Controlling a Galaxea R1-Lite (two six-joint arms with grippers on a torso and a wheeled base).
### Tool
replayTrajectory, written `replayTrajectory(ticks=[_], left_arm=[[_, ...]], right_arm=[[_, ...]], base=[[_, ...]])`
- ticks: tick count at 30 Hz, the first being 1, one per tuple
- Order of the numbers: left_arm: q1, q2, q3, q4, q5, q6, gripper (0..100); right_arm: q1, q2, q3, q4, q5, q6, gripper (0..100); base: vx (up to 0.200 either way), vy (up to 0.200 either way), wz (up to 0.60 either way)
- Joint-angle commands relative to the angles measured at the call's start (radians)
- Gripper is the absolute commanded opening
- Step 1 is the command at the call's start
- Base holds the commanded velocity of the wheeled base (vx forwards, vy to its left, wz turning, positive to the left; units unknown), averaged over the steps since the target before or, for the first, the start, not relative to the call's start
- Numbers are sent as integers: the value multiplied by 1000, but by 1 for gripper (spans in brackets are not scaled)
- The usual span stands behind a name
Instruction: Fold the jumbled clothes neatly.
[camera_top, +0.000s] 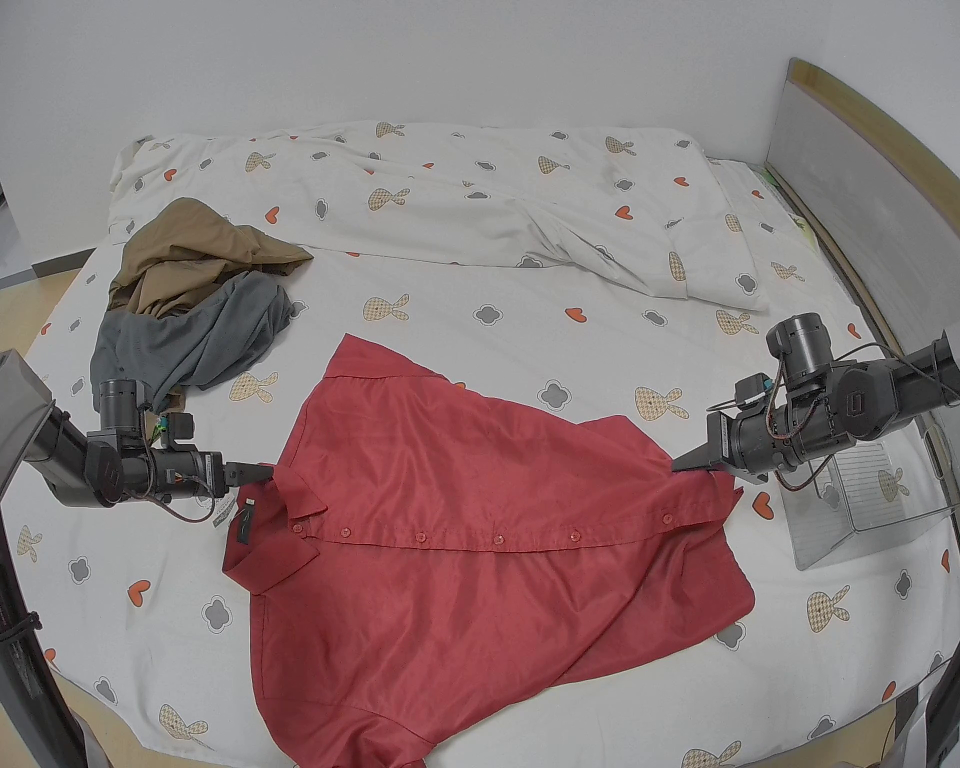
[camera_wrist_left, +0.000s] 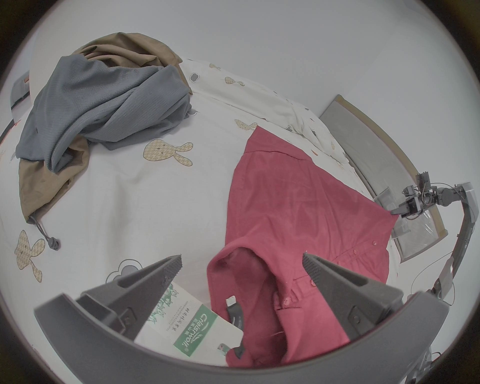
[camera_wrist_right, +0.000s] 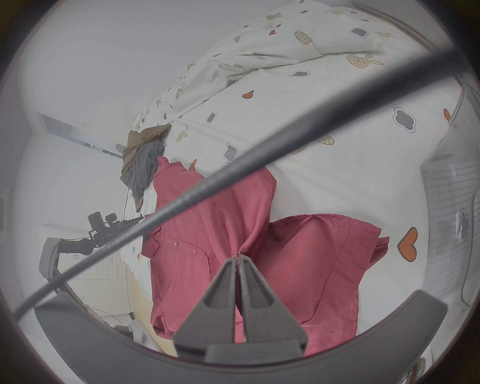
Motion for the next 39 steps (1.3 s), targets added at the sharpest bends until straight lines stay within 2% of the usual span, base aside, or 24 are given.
replayTrajectory(ticks=[1, 9, 16, 17, 25, 39], left_arm=[[-3, 46, -5, -12, 6, 0, 100], [-80, 79, -5, -12, 6, -2, 100], [-100, 115, 0, -12, 29, 3, 100], [-100, 120, -2, -12, 38, 4, 0], [-79, 120, -25, -8, 43, 1, 0], [15, 89, -63, 35, 43, -2, 0]], right_arm=[[2, 2, -1, 0, 1, 0, 0], [0, 4, -1, 0, 1, 2, 0], [0, 4, -1, 0, 1, 2, 0], [0, 4, -1, 0, 1, 2, 0], [0, 13, -3, 0, 1, 2, 0], [-9, 62, -50, -1, -2, 9, 0]], base=[[0, 0, 0], [0, 0, 0], [0, 0, 0], [0, 0, 0], [0, 0, 0], [0, 0, 0]])
